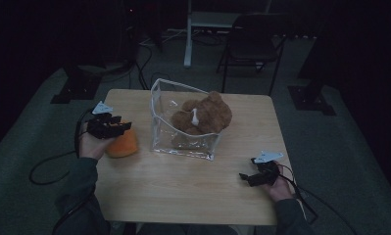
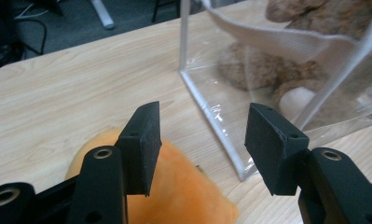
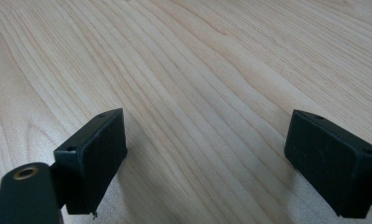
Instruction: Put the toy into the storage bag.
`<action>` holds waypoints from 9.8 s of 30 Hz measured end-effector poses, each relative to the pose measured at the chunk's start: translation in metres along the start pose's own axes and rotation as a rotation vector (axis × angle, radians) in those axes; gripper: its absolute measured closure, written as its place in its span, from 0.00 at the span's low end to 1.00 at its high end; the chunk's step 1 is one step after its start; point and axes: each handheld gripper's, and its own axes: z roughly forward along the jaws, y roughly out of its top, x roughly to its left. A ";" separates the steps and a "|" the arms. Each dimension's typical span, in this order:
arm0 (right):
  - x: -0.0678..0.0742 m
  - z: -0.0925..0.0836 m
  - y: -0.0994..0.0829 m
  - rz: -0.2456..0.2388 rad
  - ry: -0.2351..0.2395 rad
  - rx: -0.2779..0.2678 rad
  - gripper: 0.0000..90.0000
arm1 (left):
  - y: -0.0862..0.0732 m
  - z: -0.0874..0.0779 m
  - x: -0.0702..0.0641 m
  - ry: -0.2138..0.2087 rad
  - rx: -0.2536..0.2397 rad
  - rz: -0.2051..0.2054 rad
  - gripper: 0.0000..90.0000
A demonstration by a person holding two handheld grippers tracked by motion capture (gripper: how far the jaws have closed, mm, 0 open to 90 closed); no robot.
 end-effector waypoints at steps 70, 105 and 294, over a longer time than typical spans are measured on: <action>0.001 0.000 0.000 0.003 -0.001 0.001 0.13 | -0.043 0.054 0.003 0.062 0.176 -0.126 0.02; 0.001 0.000 0.000 0.003 -0.001 0.001 0.13 | -0.029 0.037 -0.011 0.213 0.139 -0.004 0.42; 0.000 0.000 0.000 0.002 -0.001 -0.001 0.13 | 0.119 -0.034 -0.087 -0.063 -0.385 0.182 0.42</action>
